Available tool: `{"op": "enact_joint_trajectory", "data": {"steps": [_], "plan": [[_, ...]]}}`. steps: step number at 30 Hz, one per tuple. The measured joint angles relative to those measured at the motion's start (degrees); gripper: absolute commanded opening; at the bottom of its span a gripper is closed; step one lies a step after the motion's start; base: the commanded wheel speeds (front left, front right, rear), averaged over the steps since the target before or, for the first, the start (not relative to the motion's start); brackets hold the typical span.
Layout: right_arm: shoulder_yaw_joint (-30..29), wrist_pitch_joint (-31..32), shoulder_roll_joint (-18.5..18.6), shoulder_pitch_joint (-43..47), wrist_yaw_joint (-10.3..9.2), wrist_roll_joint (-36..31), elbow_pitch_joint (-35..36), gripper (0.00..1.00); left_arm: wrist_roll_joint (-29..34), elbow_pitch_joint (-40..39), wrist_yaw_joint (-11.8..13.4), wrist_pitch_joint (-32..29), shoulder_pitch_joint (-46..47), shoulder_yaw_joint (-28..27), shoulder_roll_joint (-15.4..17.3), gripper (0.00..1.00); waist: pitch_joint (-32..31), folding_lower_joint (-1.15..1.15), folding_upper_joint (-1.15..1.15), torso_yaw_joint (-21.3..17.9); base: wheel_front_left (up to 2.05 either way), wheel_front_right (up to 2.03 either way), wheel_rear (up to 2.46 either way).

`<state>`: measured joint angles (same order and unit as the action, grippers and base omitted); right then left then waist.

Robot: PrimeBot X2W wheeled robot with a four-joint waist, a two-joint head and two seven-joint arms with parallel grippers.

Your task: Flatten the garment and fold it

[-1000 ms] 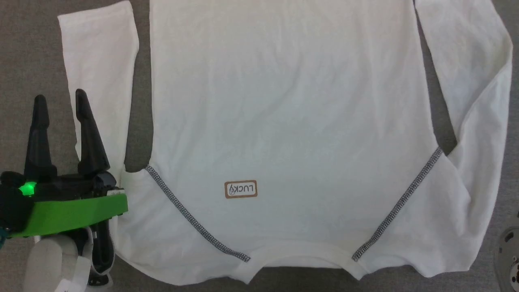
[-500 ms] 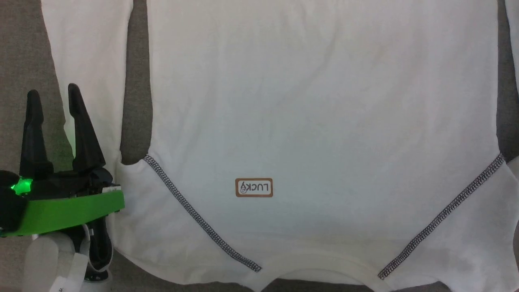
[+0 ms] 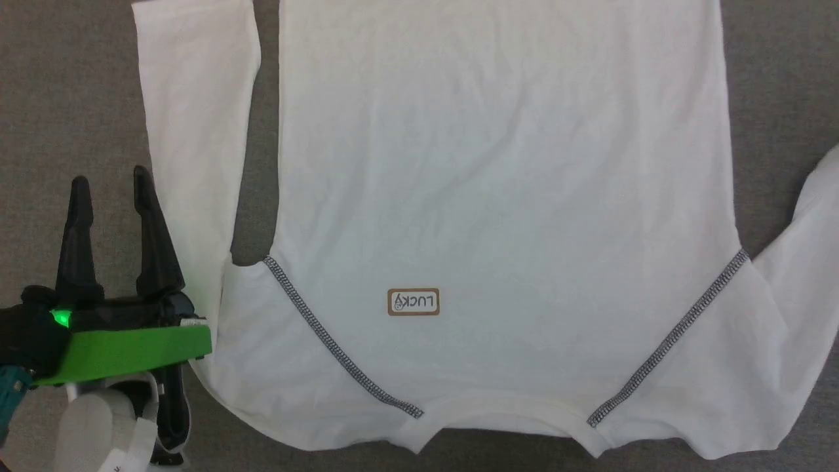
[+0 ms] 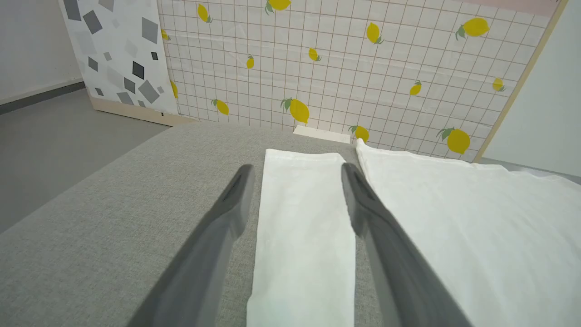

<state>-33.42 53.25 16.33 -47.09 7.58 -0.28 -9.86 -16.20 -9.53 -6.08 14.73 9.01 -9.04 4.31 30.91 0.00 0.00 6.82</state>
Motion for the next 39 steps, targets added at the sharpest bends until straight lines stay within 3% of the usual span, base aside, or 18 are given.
{"op": "enact_joint_trajectory", "data": {"steps": [3,8,16,23,28,31,35,39], "plan": [[-3.90,0.26,2.82,5.60,0.00,1.69,1.18,0.00,0.16,0.26,0.00,0.00,-1.51,-0.11,-0.37,1.00,-3.40,0.00,0.00,-0.78,0.00,0.00,0.00],[-9.11,-0.33,4.35,12.01,0.00,2.81,1.77,0.00,0.44,0.11,0.40,0.00,-4.46,-0.29,-0.66,1.00,-8.83,-0.01,0.00,-2.21,0.00,0.00,0.00],[-9.43,-2.88,7.11,16.77,-0.01,5.46,2.96,0.00,0.52,-0.91,1.60,0.00,-7.44,-0.60,-0.88,1.00,-15.44,-0.01,0.00,-4.55,0.00,0.00,0.00],[3.96,-5.35,7.06,19.80,-0.01,15.05,10.11,0.00,0.49,-1.19,2.20,0.00,-9.36,-0.68,-0.98,1.00,-19.24,-0.01,0.00,-5.29,0.00,0.00,0.00],[17.08,-5.43,1.92,22.68,-0.01,22.04,18.04,0.00,0.49,-1.25,2.71,0.00,-10.23,-0.09,-1.08,1.00,-21.11,-0.01,0.00,-5.03,0.00,0.00,0.00],[25.23,-5.44,-2.42,23.86,0.00,22.88,21.11,0.00,0.47,-1.31,3.05,0.00,-10.51,0.22,-1.10,1.00,-21.87,-0.01,0.00,-4.74,0.00,0.00,0.00],[33.98,-7.42,-8.62,24.32,-0.01,24.08,21.38,0.00,0.36,-1.70,3.24,0.00,-11.06,0.37,-1.14,1.00,-22.53,-0.01,0.00,-4.42,0.00,0.00,0.00],[40.95,-10.29,-11.85,24.33,0.00,25.53,17.62,0.00,-0.01,-1.96,3.64,0.00,-11.10,1.00,-1.16,1.00,-22.63,-0.01,0.00,-3.49,0.00,0.00,0.00]]}}
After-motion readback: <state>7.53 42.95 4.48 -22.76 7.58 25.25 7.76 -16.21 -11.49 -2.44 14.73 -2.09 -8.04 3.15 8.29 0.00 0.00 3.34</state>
